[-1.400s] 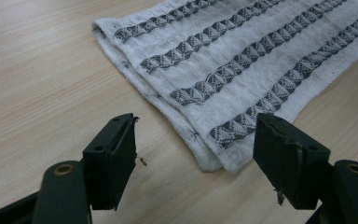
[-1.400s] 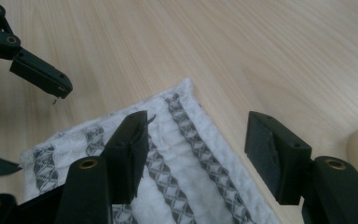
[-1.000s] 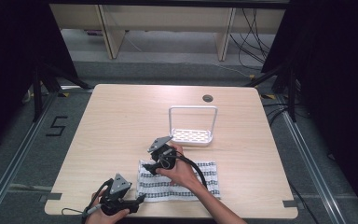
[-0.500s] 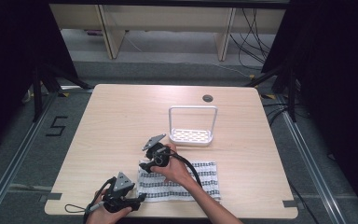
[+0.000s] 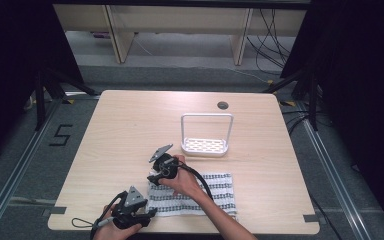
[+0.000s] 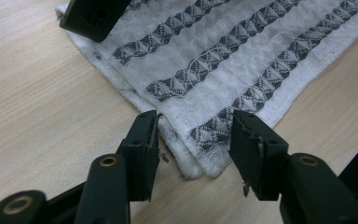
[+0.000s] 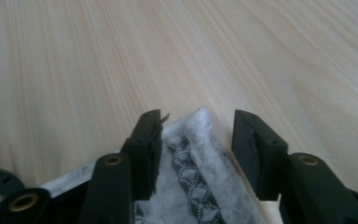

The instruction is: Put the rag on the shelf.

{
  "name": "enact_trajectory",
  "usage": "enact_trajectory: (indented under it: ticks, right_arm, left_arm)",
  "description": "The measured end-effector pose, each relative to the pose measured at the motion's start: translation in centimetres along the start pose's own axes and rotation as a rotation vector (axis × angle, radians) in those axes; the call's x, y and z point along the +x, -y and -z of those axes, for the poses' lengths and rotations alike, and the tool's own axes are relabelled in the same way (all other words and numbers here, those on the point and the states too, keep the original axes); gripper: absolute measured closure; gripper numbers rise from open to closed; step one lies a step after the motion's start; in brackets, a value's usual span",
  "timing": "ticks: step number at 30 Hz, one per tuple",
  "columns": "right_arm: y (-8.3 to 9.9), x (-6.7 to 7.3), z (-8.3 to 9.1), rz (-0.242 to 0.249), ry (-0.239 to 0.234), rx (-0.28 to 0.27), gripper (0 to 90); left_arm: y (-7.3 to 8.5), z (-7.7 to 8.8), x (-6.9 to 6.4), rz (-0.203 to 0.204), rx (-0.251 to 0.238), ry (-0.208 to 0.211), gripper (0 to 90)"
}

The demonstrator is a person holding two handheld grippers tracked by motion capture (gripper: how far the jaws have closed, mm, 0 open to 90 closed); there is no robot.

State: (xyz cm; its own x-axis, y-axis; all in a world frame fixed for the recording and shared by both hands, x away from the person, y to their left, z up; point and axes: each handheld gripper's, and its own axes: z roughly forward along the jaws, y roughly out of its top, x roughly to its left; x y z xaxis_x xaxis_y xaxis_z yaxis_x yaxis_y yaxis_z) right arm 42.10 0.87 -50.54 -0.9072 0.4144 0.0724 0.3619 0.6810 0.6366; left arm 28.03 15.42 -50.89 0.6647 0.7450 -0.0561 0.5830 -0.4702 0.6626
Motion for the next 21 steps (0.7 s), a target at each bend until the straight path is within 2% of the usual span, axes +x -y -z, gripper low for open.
enact_trajectory:
  ticks: [4, 5, 6, 9, 10, 12, 13, 15, 16, 18, 21]
  right_arm:
    - [0.1, 0.2, -0.1, 0.016, 0.003, 0.005, 64.9]
    - [0.1, 0.3, -0.1, 0.006, -0.004, 0.013, 67.0]
    - [0.1, 0.3, -0.1, 0.011, -0.011, 0.011, 70.3]
    - [0.1, 0.4, 0.0, 0.011, -0.008, 0.011, 78.3]
    - [0.1, 0.4, 0.0, 0.015, -0.011, 0.01, 80.8]
    - [0.1, 0.4, 0.1, 0.022, -0.016, 0.005, 84.7]
    - [0.1, 0.4, 0.2, 0.02, -0.013, 0.006, 85.8]
    - [0.1, 0.4, 0.4, 0.022, -0.014, -0.001, 86.9]
    - [0.1, 0.5, 0.5, 0.021, -0.012, -0.007, 87.0]
    - [0.1, 0.4, 0.8, 0.026, -0.016, -0.016, 87.3]
    - [0.1, 0.2, 1.4, 0.05, 0.012, -0.038, 87.4]
  left_arm:
    - [0.0, 0.0, -0.1, -0.023, 0.001, 0.0, 57.9]
    - [0.0, -0.1, -0.2, -0.011, -0.008, 0.002, 59.6]
    - [0.0, -0.1, -0.1, -0.026, -0.005, 0.004, 60.8]
    - [-0.1, -0.1, -0.2, -0.024, -0.022, 0.003, 65.7]
    - [-0.1, 0.0, 0.0, -0.049, -0.006, 0.013, 68.2]
    - [-0.1, 0.1, 0.1, -0.065, -0.006, 0.017, 72.8]
    - [0.0, -0.1, -0.1, -0.041, -0.03, 0.029, 75.0]
    - [0.0, 0.0, -0.1, -0.043, -0.039, 0.031, 79.2]
    - [-0.1, 0.1, 0.0, -0.064, -0.041, 0.027, 81.2]
    - [-0.1, 0.2, 0.0, -0.061, -0.047, 0.028, 83.9]
    - [-0.3, 0.5, 0.1, -0.088, -0.058, 0.029, 85.6]
